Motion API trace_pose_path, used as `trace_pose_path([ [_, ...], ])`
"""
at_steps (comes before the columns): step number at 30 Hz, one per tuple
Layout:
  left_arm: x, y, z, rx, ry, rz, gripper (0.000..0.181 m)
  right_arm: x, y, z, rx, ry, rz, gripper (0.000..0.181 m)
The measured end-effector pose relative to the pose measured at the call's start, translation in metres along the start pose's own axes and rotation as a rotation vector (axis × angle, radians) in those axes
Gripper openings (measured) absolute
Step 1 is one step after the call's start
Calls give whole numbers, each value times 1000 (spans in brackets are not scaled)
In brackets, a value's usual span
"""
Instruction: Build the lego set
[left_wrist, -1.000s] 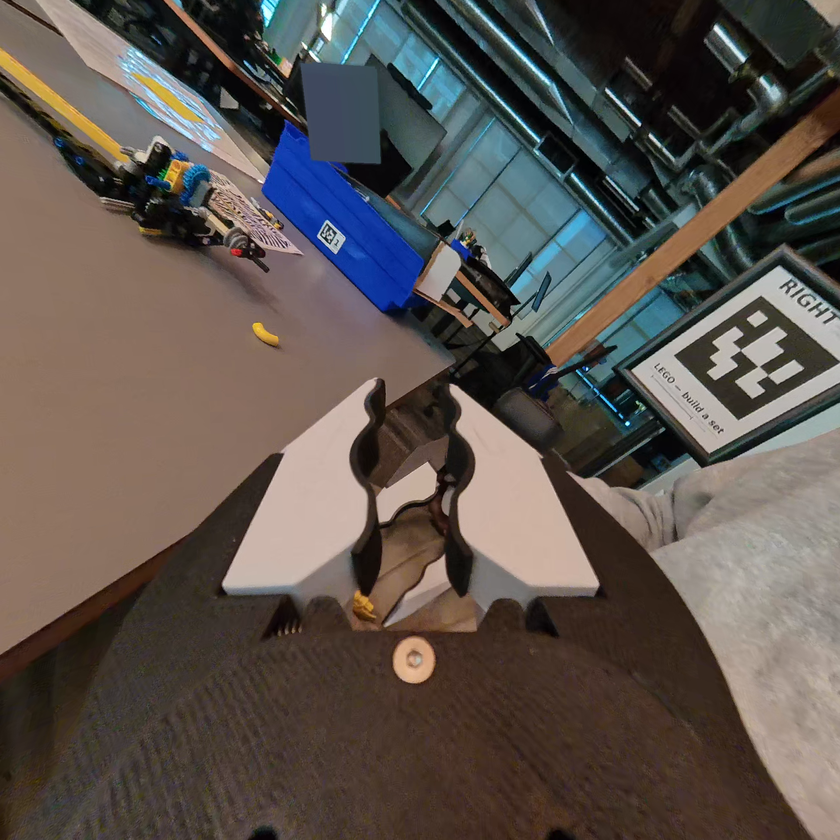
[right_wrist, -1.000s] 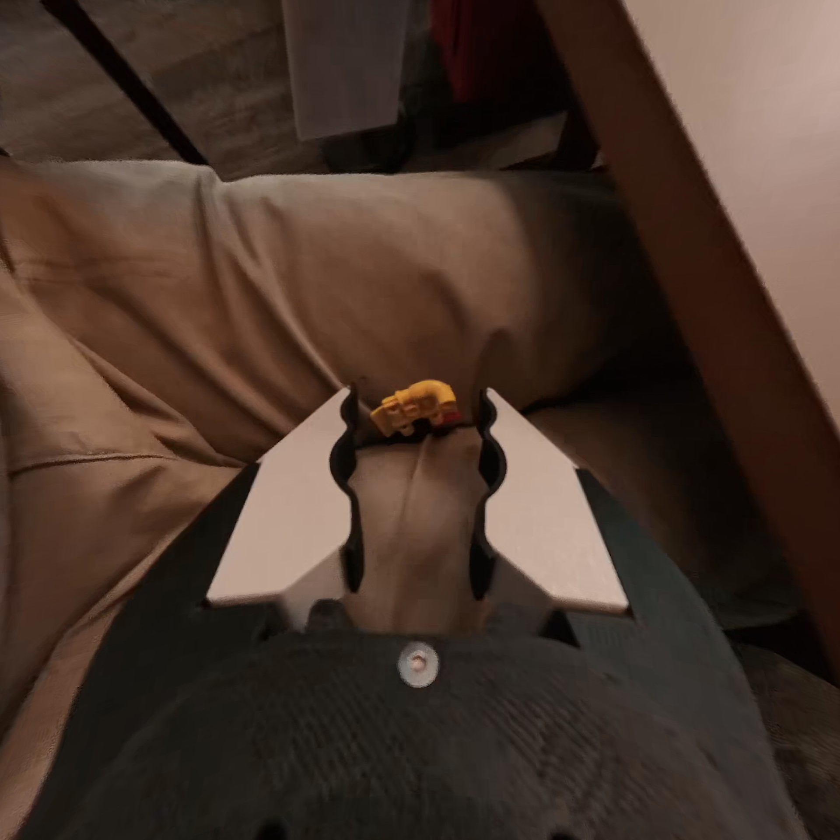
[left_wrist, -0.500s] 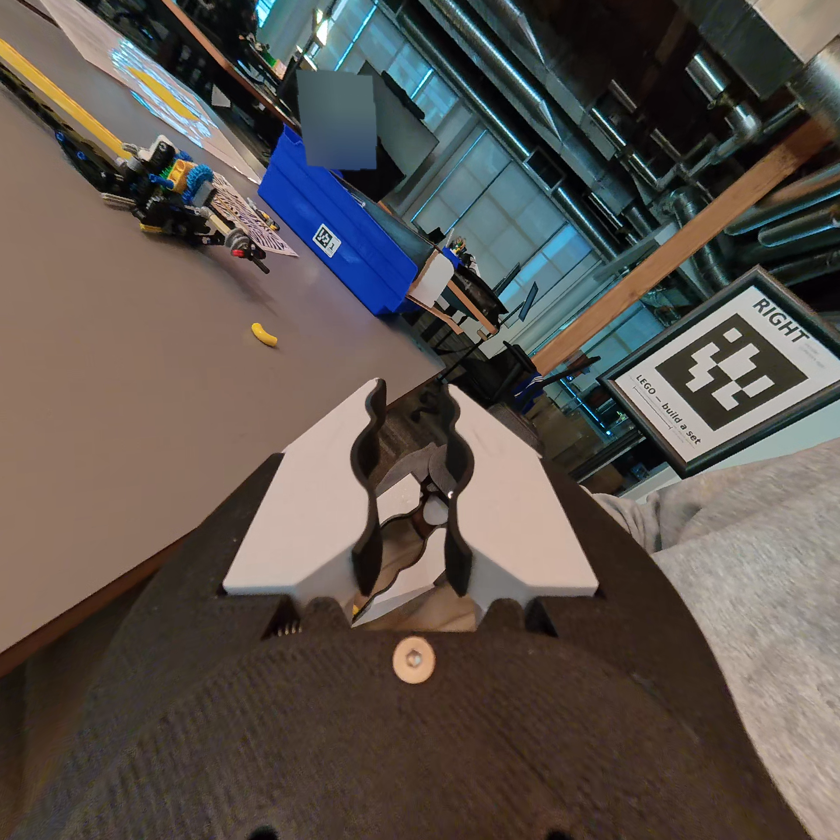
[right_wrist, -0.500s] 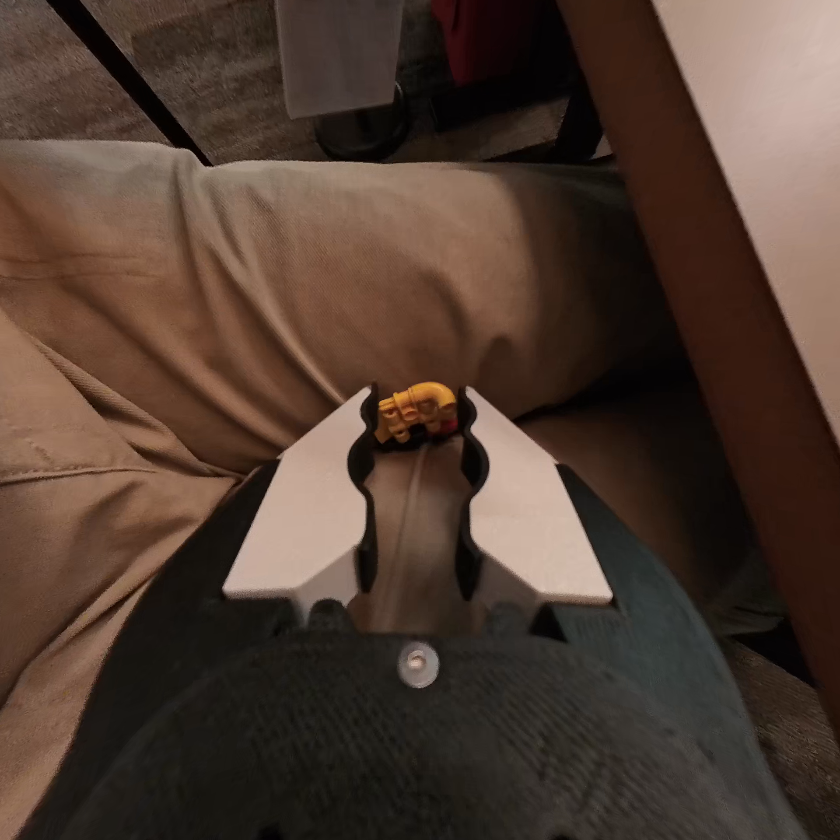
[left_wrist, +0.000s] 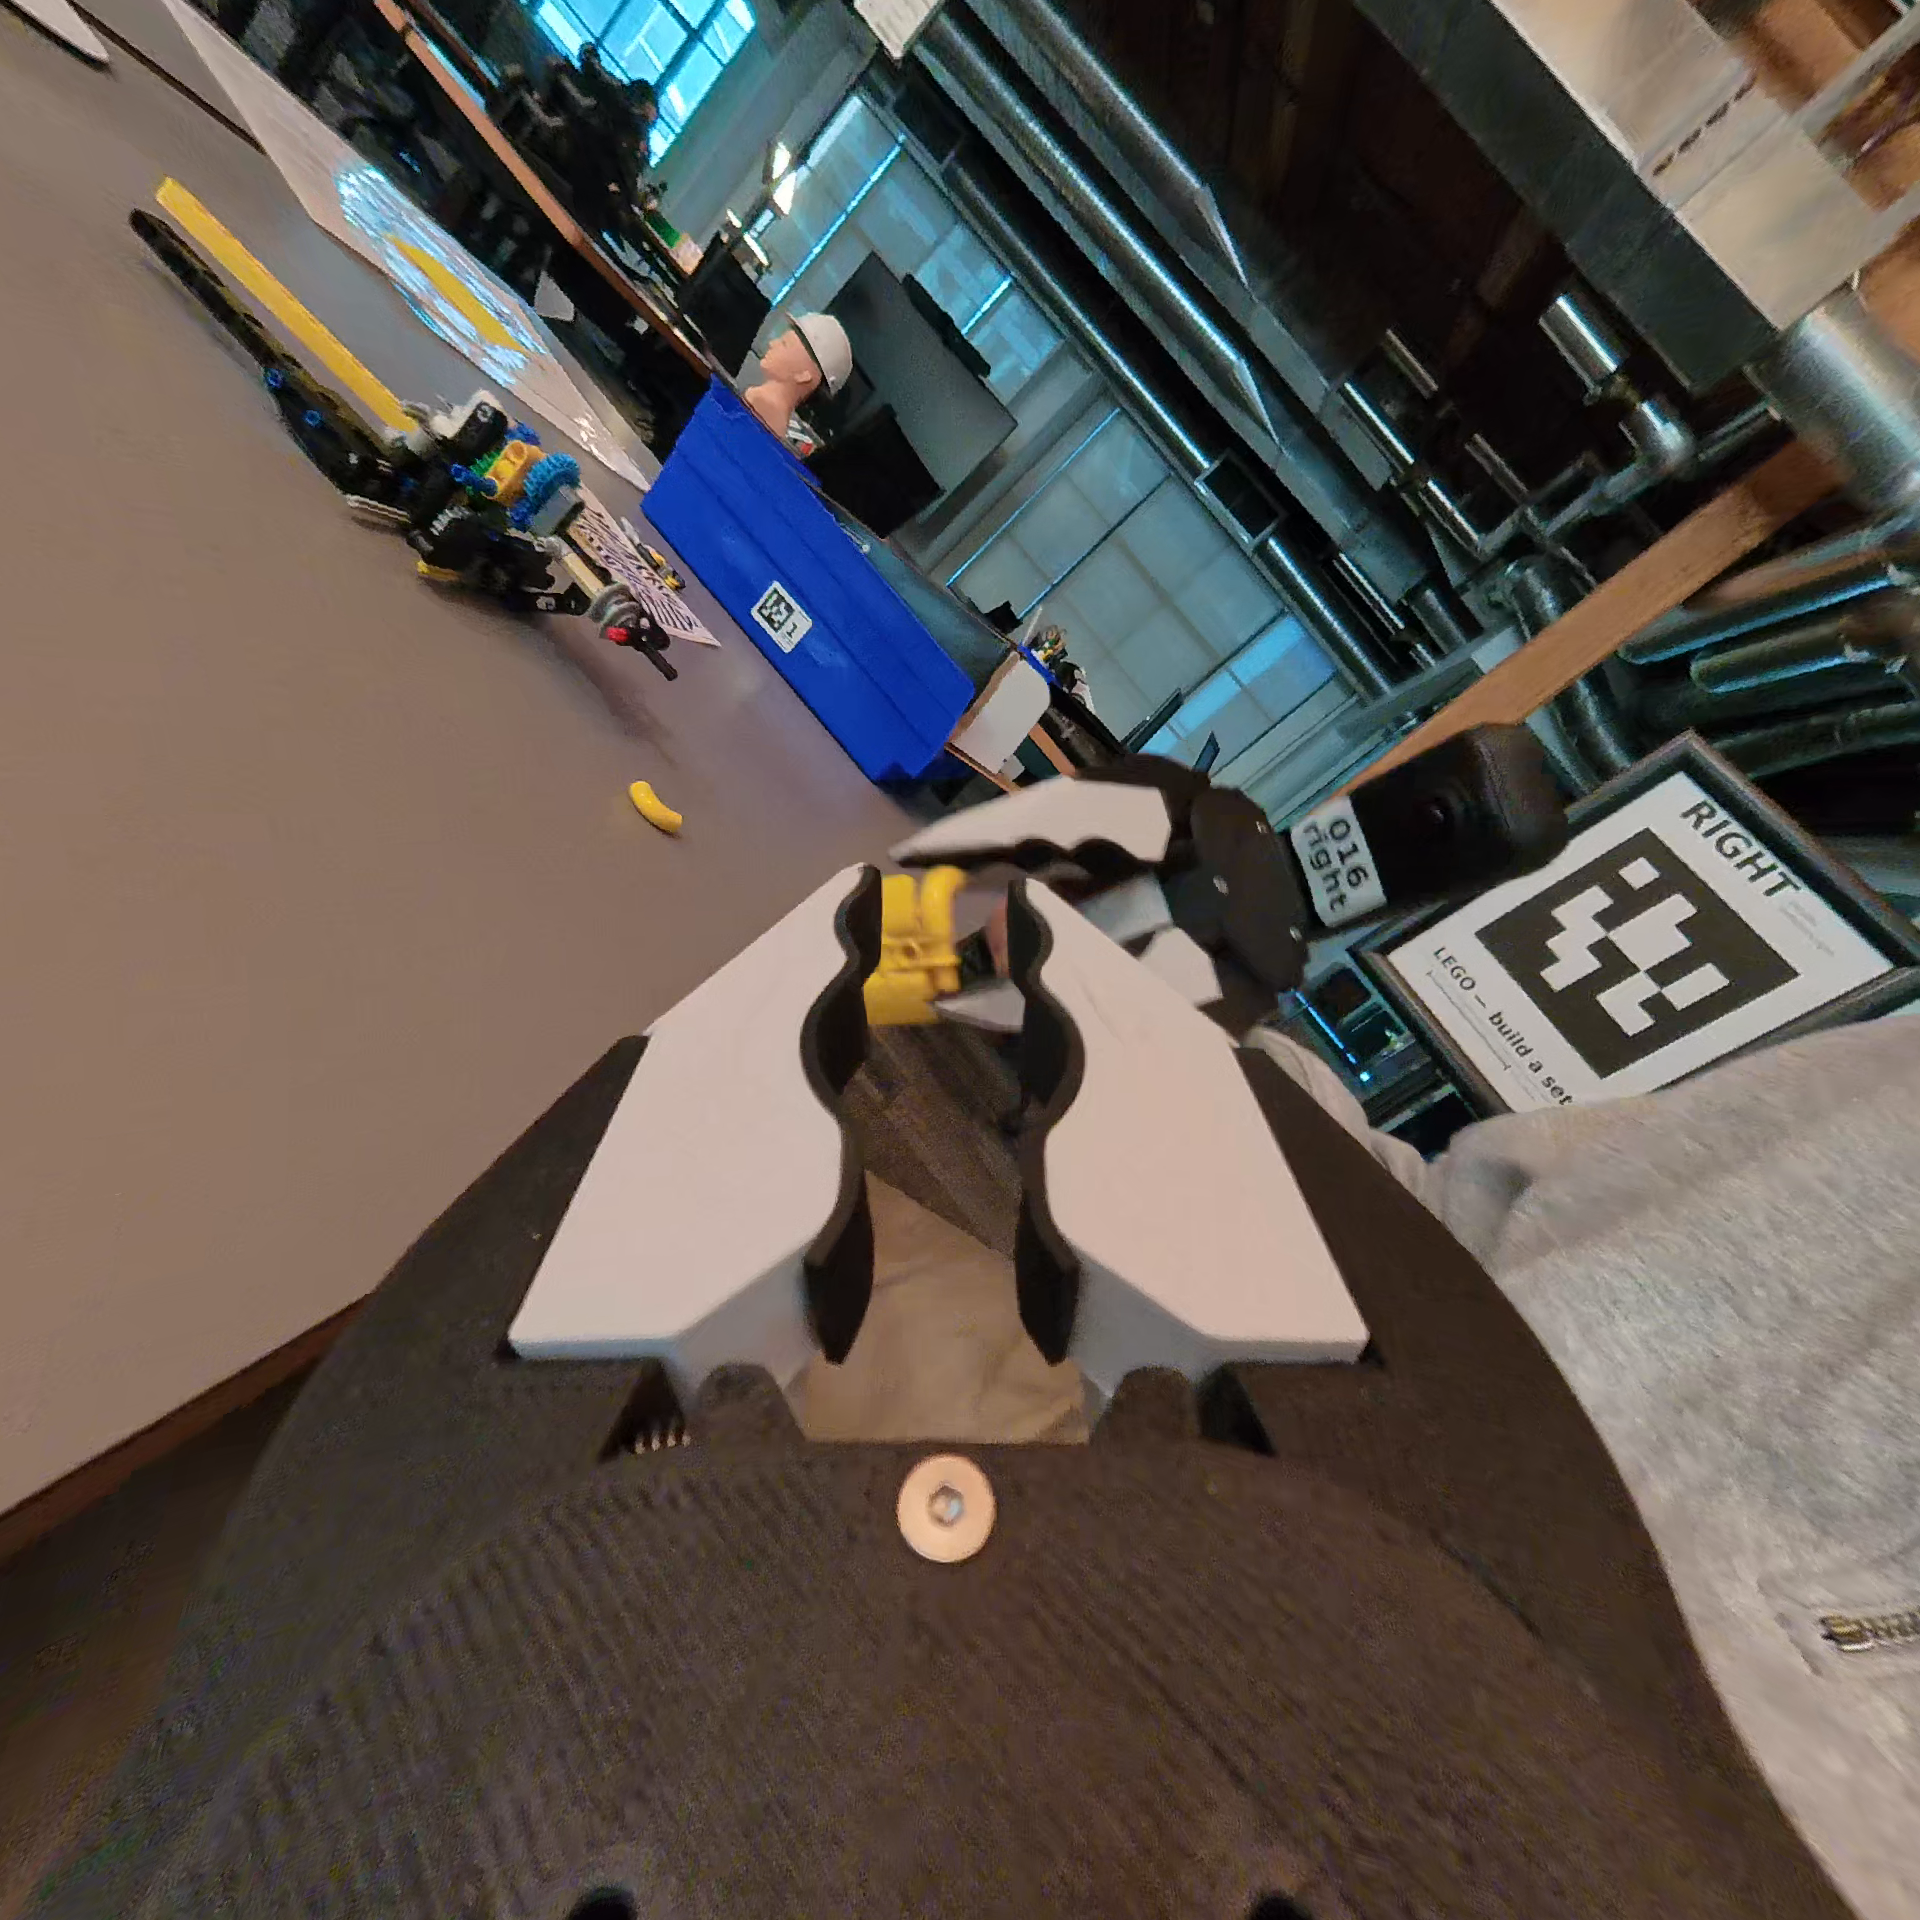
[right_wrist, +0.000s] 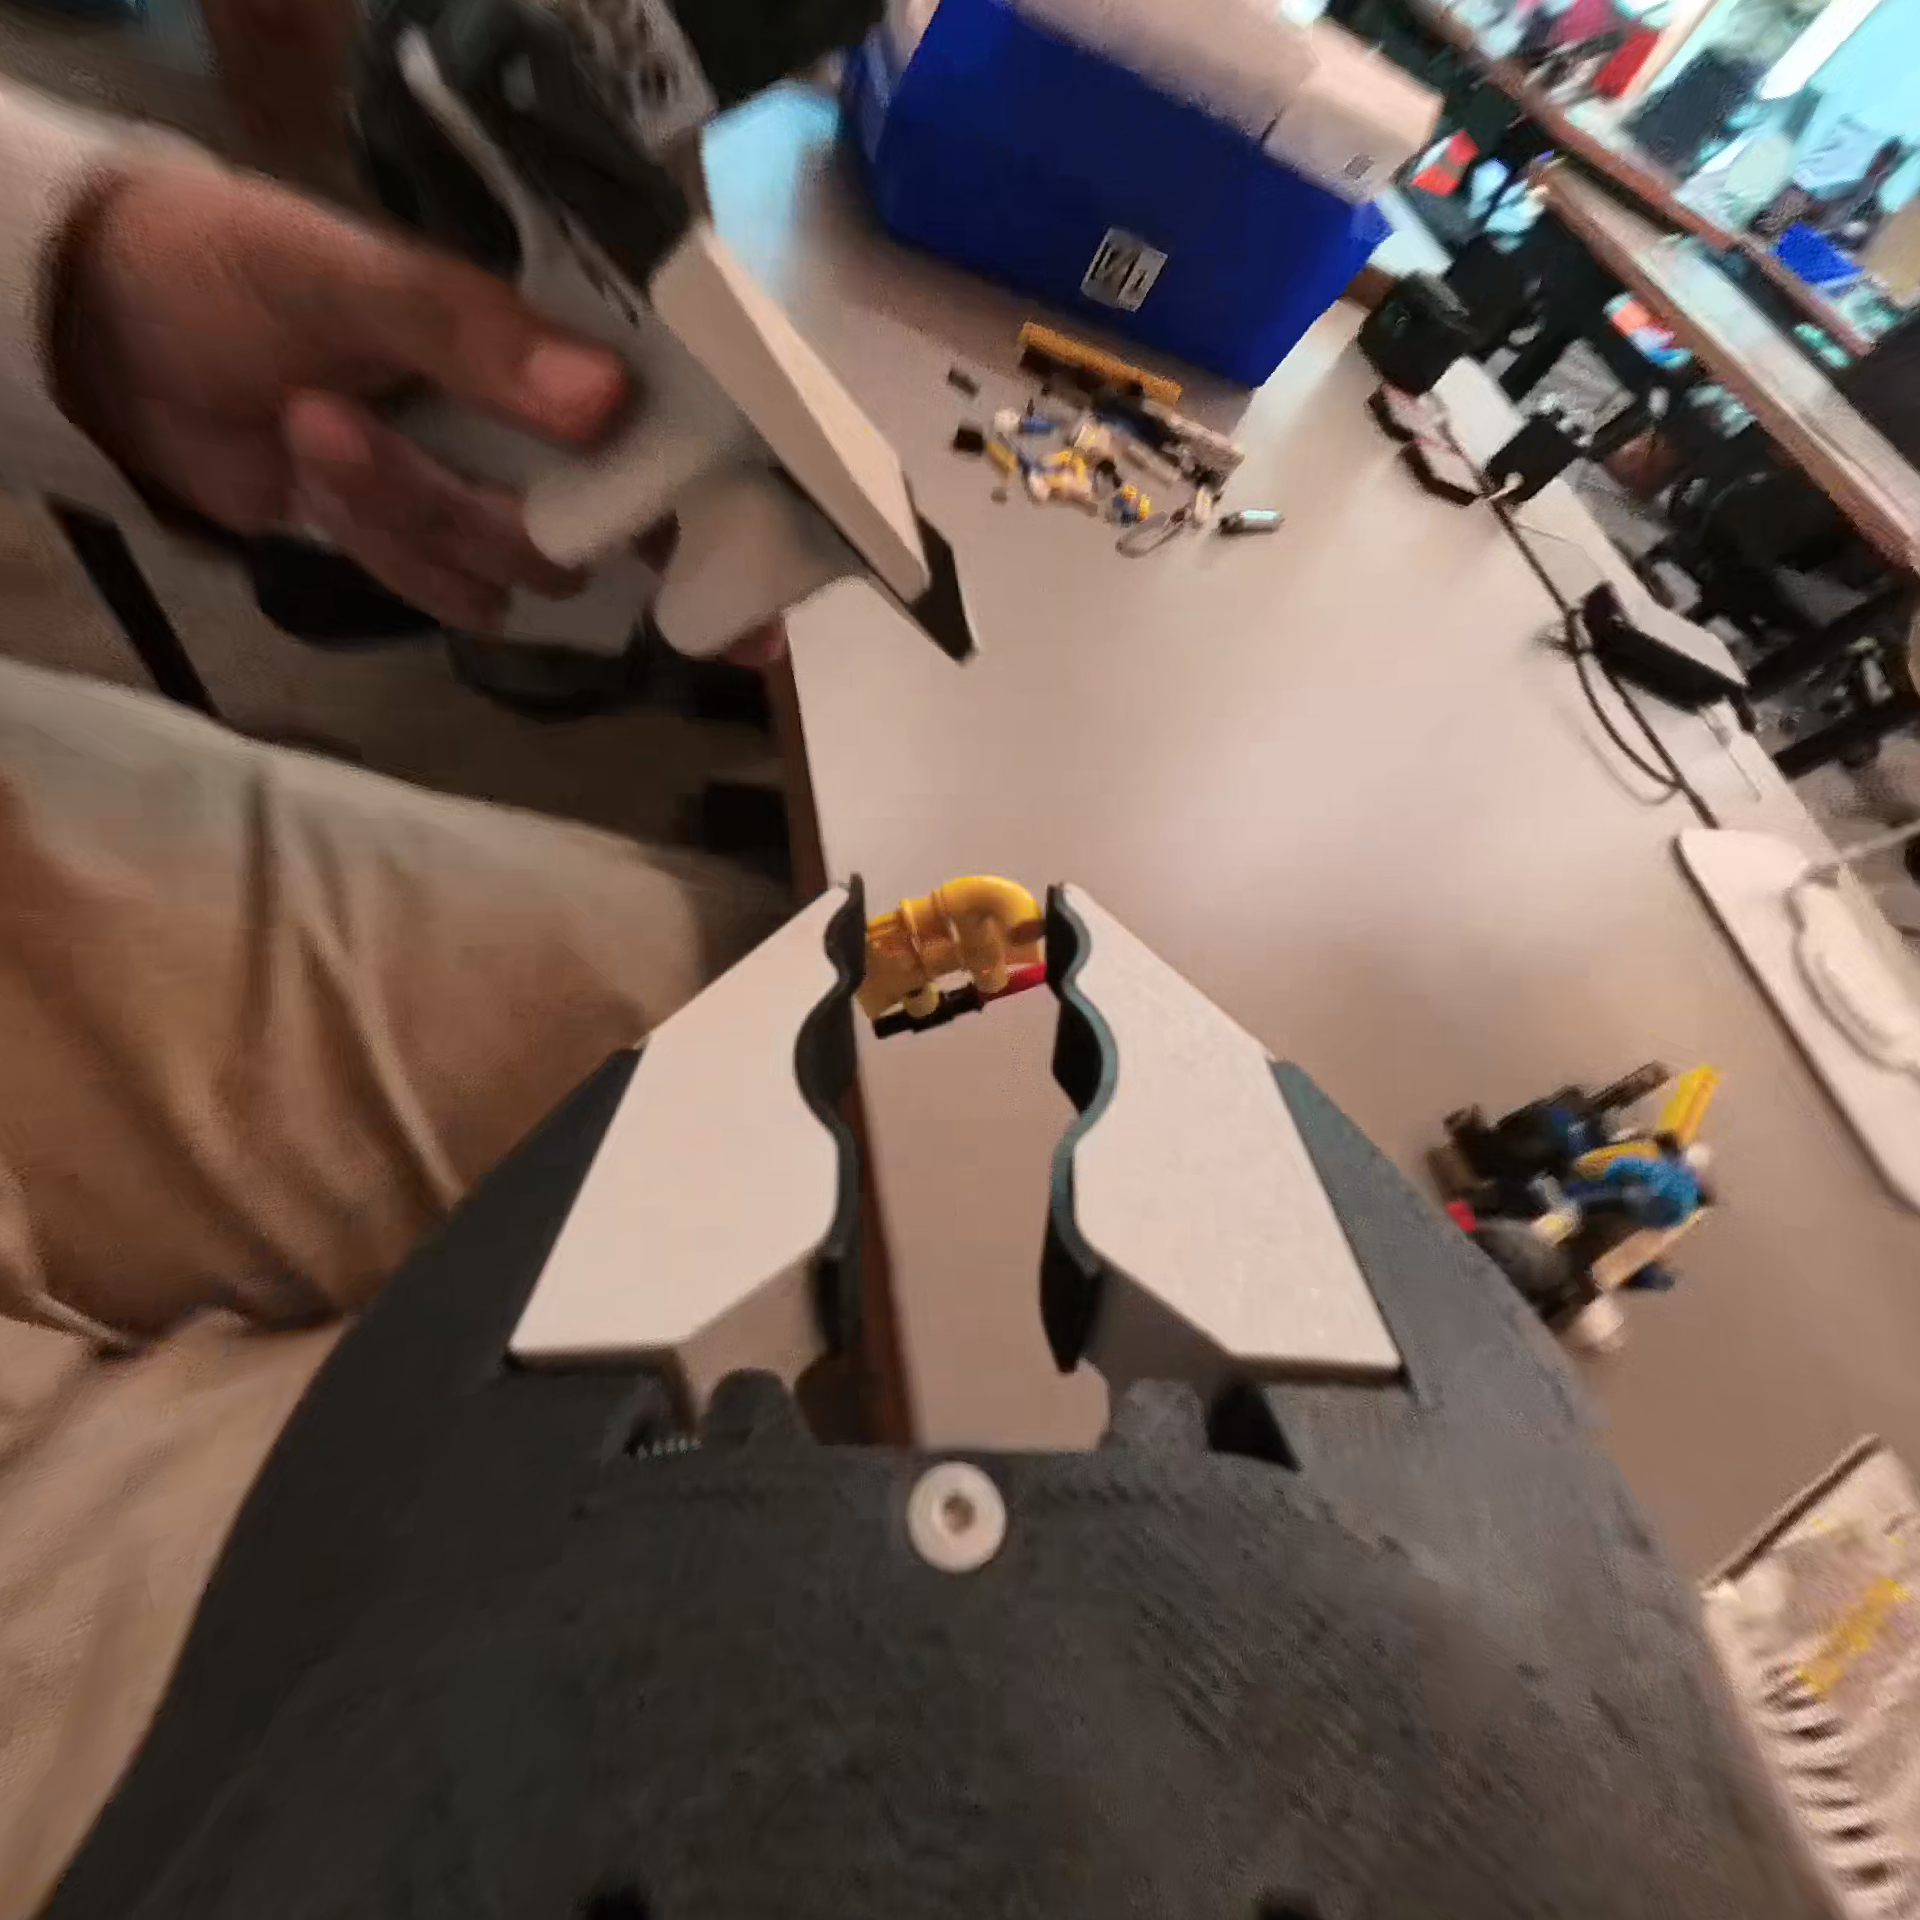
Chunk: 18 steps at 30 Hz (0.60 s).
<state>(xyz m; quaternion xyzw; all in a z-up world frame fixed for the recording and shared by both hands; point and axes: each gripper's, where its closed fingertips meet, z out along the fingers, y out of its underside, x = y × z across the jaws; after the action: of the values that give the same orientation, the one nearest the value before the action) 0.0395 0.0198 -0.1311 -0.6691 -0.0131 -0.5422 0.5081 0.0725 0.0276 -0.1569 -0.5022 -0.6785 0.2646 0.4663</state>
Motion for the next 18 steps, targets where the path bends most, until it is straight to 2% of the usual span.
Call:
trace_pose_path([
  [1,-2,-2,-1,7,1,-10,22,8,5,10,-49,-25,-70,34],
  [7,-21,-9,-13,-2,-49,-8,22,37,58,67,-301,-173,-588,34],
  [9,-28,-5,-17,-56,-61,28,9,45,59,77,-295,-172,-665,33],
  [12,-40,-6,-17,-90,-96,82,8,55,59,83,-309,-197,-629,40],
  [15,-43,-15,-11,-98,-69,136,9,67,51,77,-282,-181,-494,47],
  [17,-47,-22,-6,-104,-61,139,9,75,45,64,-256,-160,-369,37],
  [18,-49,-26,-4,-101,-54,137,9,80,40,56,-241,-135,-304,38],
])
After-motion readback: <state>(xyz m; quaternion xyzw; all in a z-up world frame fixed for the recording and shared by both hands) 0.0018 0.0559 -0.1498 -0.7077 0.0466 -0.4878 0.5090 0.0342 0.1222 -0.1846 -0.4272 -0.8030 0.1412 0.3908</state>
